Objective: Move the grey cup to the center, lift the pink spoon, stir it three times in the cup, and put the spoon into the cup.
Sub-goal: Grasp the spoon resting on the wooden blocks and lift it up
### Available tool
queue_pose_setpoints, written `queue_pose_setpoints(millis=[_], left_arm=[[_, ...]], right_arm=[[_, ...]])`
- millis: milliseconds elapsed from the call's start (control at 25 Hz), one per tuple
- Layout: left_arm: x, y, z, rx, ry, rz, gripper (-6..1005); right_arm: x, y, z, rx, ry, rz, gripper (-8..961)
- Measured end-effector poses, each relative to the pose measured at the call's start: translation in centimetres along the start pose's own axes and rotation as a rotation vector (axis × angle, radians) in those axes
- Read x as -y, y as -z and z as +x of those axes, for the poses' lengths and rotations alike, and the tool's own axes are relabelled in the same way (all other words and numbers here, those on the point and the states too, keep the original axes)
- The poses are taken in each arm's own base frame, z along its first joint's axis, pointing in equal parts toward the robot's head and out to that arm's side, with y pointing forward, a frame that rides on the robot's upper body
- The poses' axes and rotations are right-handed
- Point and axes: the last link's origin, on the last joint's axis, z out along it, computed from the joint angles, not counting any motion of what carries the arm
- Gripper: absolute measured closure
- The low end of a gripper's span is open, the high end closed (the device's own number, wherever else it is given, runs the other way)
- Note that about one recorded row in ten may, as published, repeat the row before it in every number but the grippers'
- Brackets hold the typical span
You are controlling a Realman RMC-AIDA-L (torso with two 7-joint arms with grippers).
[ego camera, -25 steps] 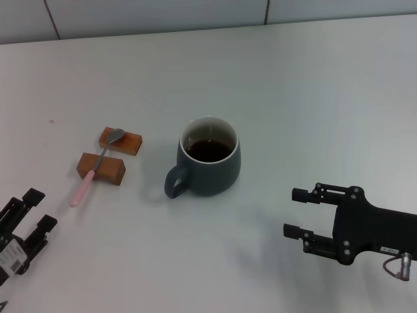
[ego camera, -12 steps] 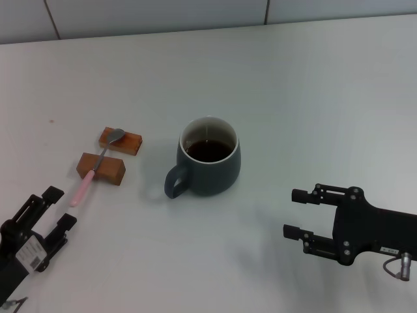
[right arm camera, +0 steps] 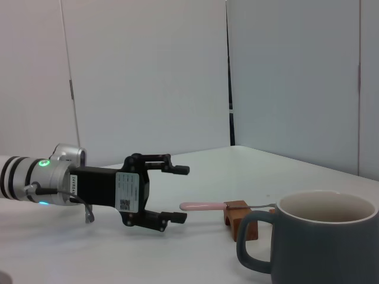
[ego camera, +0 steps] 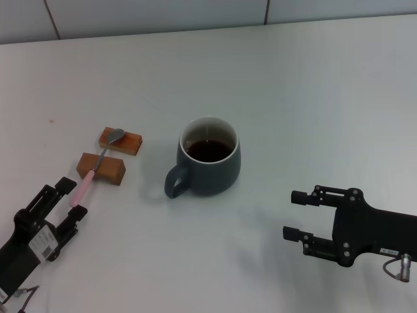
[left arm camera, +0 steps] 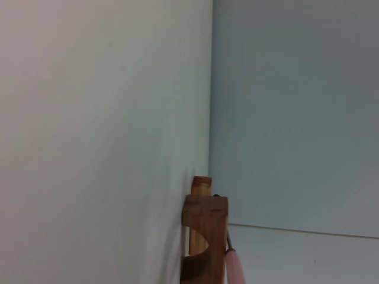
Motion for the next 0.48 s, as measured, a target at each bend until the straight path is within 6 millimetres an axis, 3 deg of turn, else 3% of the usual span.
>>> queue_pose_setpoints(millis=[480], left_arm=[[-0.2,-1.3,0.4,0.002,-0.012,0.009,234]], right_arm=[[0.0,-0.1,0.0,0.0,0.0,-0.002,344]])
